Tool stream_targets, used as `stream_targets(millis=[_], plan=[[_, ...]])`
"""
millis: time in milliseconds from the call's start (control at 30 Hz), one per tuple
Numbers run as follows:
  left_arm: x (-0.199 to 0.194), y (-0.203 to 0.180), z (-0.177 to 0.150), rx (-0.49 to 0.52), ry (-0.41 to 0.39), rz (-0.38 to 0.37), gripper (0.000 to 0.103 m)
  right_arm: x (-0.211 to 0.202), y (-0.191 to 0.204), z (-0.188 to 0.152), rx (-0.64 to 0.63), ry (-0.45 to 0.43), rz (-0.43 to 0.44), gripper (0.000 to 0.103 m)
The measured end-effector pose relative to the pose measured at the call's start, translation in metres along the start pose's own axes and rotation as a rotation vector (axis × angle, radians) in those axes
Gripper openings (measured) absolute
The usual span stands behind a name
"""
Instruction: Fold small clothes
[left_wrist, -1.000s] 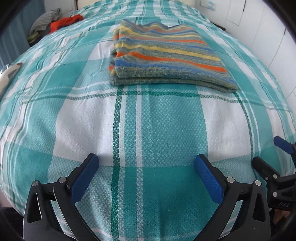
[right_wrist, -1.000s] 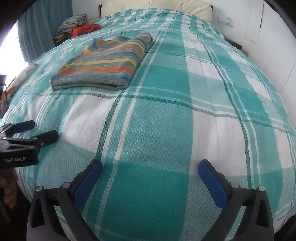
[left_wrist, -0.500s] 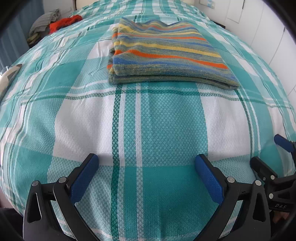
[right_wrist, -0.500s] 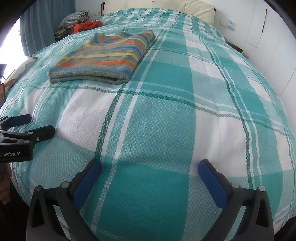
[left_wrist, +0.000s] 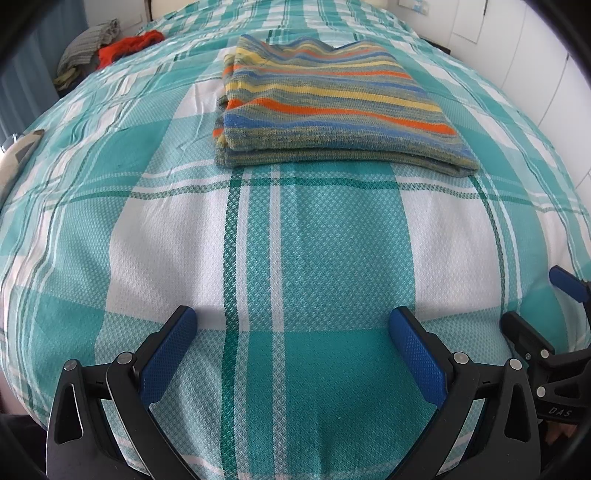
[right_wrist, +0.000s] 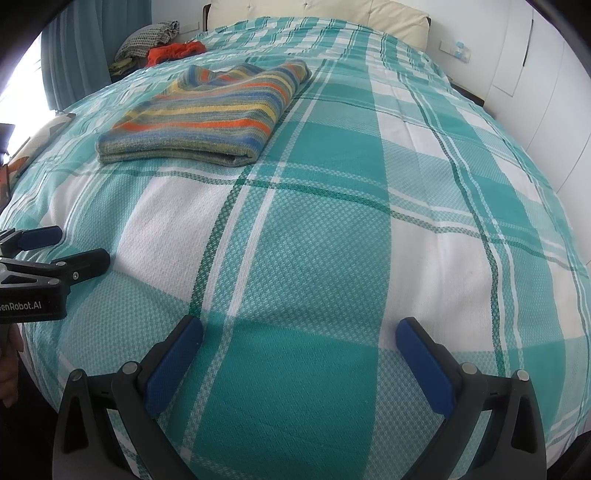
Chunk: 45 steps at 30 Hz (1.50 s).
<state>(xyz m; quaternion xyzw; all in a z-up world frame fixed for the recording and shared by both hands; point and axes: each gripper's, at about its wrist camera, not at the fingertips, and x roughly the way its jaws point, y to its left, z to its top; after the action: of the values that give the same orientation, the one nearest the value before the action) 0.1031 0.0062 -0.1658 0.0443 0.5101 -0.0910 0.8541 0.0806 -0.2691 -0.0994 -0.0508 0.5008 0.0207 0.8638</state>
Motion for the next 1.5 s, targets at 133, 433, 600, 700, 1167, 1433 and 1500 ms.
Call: stream_targets(millis=[133, 433, 600, 700, 1167, 1433, 1500], plan=[[0.000, 0.000, 0.000, 0.001, 0.001, 0.000, 0.102, 0.000, 0.001, 0.000, -0.002, 0.002, -0.002, 0.103], [0.000, 0.000, 0.000, 0.001, 0.003, 0.000, 0.102, 0.002, 0.002, 0.001, -0.004, 0.012, -0.014, 0.103], [0.000, 0.000, 0.000, 0.001, 0.004, 0.000, 0.102, 0.002, 0.002, 0.002, -0.005, 0.014, -0.014, 0.103], [0.000, 0.000, 0.000, 0.002, 0.005, -0.001, 0.102, 0.002, 0.002, 0.002, -0.004, 0.012, -0.014, 0.103], [0.007, 0.113, 0.126, -0.249, -0.056, -0.427, 0.097, -0.006, -0.087, 0.085, 0.277, -0.099, 0.323, 0.103], [0.072, 0.101, 0.175, -0.255, -0.018, -0.439, 0.085, 0.102, -0.074, 0.197, 0.314, -0.020, 0.680, 0.083], [0.083, 0.089, 0.180, -0.199, 0.022, -0.377, 0.029, 0.132, -0.057, 0.209, 0.330, 0.030, 0.739, 0.076]])
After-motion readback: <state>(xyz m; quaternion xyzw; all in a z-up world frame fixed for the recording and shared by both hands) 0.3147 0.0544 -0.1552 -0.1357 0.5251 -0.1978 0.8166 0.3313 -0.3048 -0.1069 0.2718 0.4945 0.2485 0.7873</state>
